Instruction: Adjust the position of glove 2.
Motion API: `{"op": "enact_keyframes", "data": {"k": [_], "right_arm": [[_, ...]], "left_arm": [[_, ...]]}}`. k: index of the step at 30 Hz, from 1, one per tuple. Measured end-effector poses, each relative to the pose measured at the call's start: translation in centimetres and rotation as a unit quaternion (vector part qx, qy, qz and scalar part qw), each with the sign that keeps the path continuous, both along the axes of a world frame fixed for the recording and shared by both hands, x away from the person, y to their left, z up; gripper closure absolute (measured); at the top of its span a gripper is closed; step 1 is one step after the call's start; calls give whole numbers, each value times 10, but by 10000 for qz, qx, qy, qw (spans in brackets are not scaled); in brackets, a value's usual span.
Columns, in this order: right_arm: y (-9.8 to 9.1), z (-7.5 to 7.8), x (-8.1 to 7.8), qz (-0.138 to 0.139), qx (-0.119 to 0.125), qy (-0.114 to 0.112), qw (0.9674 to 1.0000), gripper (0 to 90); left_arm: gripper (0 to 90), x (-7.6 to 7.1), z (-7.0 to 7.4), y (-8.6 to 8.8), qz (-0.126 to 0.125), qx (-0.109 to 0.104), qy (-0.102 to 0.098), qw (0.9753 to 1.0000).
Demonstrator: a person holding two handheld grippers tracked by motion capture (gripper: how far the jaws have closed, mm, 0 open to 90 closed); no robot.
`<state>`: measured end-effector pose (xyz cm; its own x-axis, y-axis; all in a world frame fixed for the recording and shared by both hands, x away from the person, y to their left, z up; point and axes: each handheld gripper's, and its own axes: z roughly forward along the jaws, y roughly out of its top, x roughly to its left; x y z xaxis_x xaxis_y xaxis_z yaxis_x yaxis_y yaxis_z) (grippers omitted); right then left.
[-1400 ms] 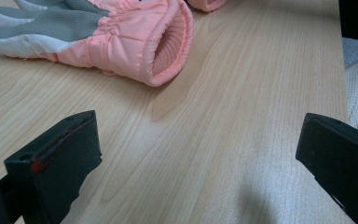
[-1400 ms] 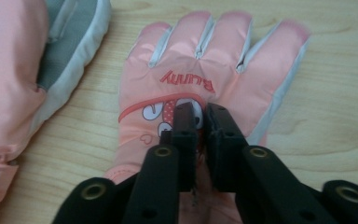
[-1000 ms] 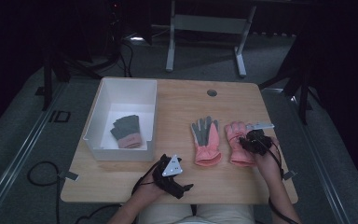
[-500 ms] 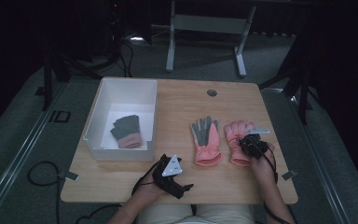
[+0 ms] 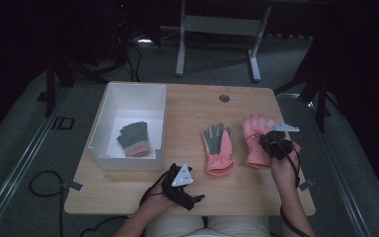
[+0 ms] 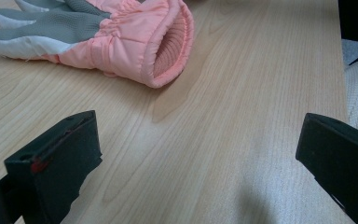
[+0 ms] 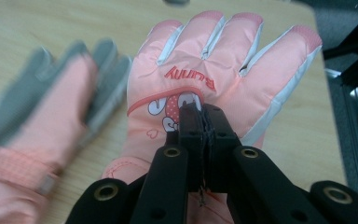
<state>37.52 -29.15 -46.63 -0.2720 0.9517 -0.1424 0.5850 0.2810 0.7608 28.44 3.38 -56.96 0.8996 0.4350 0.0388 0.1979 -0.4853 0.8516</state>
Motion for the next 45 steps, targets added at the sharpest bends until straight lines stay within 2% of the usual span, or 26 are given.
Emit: {"op": "enact_keyframes", "data": {"k": [4,5,7,12,22,25,29,34,41,42,45], "right_arm": [[13,23,-5,60,56,-165,9998,877],[13,23,-5,60,56,-165,9998,877],[24,40,-9,127,138,-302,9994,877],[45,59,-13,249,172,-463,9985,877],[88,63,-20,401,126,-473,9980,877],[99,61,-23,437,149,-501,9977,877],[112,50,-25,466,219,-317,9982,877],[125,31,-25,451,124,-166,9988,877],[129,5,-16,356,123,162,9992,876],[129,5,-16,356,123,162,9992,876],[130,-14,-11,308,21,360,9989,874]], "left_arm": [[0,0,0,0,8,-2,5,10000],[0,0,0,0,8,-2,5,10000],[0,1,0,0,-1,29,-10,10000],[0,1,0,0,-6,25,-6,10000],[0,0,0,0,-13,26,-2,10000],[0,1,0,0,-20,25,-5,10000],[0,1,0,0,-24,0,22,10000],[0,0,0,0,-14,10,14,10000],[0,1,1,1,-5,-5,26,10000],[0,1,1,1,-5,-5,26,10000],[0,1,1,1,-6,12,29,10000]]}}
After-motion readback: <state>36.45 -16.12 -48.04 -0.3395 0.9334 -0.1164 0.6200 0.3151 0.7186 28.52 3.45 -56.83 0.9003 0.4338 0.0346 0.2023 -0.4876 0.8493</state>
